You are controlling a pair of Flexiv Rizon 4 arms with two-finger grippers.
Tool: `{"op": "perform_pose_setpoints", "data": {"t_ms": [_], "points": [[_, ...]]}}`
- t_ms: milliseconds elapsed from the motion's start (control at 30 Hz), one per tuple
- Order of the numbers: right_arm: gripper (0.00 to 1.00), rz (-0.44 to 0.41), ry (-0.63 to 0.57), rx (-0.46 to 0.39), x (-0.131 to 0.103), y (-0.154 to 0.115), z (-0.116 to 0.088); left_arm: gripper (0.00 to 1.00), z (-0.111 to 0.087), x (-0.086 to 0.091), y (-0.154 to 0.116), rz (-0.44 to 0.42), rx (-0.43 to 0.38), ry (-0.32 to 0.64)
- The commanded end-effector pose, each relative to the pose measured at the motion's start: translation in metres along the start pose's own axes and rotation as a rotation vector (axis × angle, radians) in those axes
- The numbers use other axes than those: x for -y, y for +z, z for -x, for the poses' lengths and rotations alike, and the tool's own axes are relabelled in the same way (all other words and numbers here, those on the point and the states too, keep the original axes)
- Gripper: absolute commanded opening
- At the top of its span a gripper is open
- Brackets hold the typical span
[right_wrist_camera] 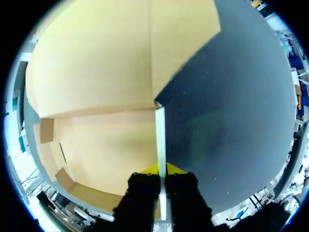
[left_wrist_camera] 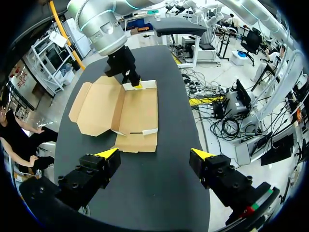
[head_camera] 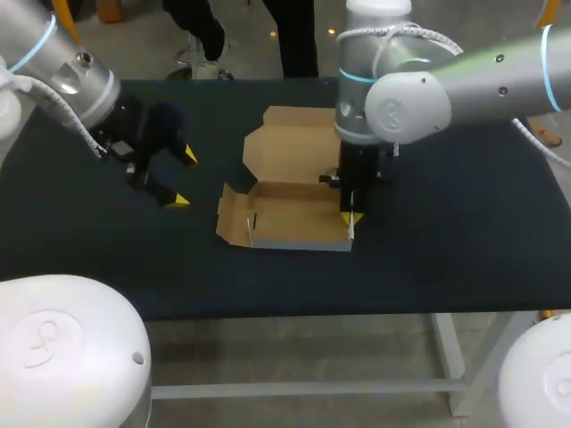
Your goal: Assemble the packaging by folding the flat box into shape, placing the metal phone stand inside, and closing the box properly
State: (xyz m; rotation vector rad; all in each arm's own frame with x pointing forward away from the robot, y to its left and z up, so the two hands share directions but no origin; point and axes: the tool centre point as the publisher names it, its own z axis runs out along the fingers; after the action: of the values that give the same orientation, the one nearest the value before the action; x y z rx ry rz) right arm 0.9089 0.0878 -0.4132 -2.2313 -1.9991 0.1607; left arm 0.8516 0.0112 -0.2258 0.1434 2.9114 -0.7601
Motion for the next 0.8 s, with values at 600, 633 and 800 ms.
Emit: {"op": "perform_pose_setpoints", "data": {"t_ms": [600, 633, 800], "points": [[0.12, 0.145, 0.035, 0.026, -0.007, 0.005, -0.001, 1.0, 0.0, 0.0, -0.002, 0.005, -0.003, -0.001], [0.13, 0.143, 0.035, 0.024, -0.008, 0.005, -0.001, 1.0, 0.0, 0.0, -0.002, 0.005, -0.003, -0.001], [0.14, 0.139, 0.036, 0.021, -0.012, 0.008, 0.0, 1.0, 0.0, 0.0, -0.002, 0.005, -0.003, -0.001]]}}
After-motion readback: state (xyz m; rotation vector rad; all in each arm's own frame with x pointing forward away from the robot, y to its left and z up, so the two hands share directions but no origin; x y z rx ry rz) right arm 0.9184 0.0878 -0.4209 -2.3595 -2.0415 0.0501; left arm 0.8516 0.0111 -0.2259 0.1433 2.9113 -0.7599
